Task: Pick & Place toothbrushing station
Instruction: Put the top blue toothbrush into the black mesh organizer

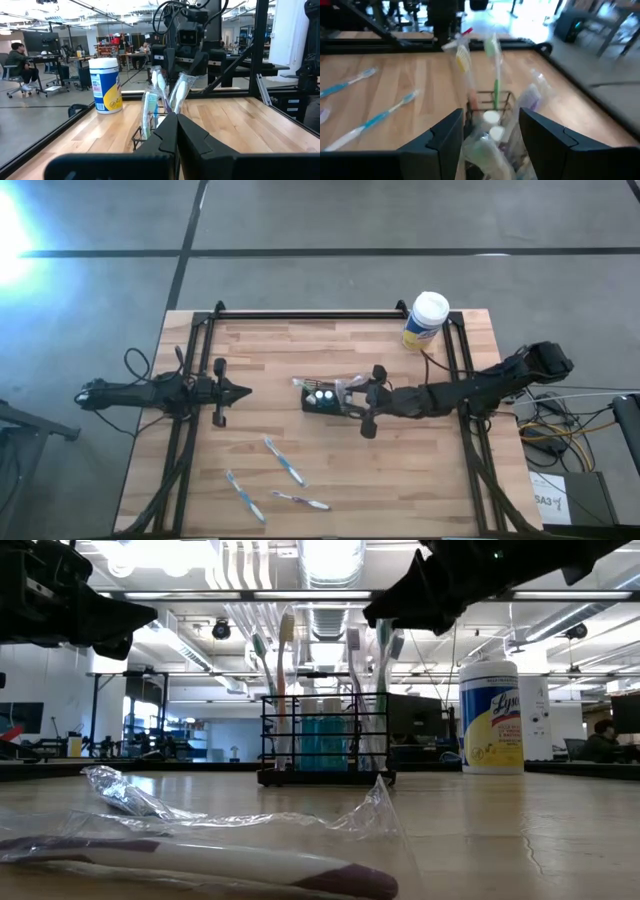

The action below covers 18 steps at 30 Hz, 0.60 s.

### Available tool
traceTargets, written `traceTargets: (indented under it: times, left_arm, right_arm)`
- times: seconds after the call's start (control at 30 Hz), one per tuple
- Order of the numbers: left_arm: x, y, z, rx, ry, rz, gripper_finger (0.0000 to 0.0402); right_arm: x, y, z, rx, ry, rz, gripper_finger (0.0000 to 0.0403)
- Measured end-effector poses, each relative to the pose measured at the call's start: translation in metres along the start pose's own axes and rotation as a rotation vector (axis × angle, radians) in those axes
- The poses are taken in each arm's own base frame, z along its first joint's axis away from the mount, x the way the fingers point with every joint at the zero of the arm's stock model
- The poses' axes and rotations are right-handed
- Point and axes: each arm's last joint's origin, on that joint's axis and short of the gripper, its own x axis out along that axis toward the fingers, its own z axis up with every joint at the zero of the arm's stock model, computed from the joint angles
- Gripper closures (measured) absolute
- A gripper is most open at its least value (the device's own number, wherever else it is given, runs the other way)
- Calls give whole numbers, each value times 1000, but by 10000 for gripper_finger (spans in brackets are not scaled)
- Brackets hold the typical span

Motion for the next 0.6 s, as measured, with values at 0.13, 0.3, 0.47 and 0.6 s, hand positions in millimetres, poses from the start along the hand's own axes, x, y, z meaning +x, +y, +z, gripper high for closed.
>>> traceTargets:
  times: [0.13,0.3,0.47,0.6]
  left_arm:
    - [0,0,0,-1,-3,0,394]
    - [0,0,0,-2,-4,1,394]
    - [0,0,0,-9,-4,0,394]
    - [0,0,1,-32,-5,1,394]
  right_arm:
    - [-5,5,14,-93,-77,-60,216]
    - [-10,10,46,-121,-113,-58,219]
    - [-9,18,73,-78,7,-8,227]
    - [5,32,79,-45,107,55,233]
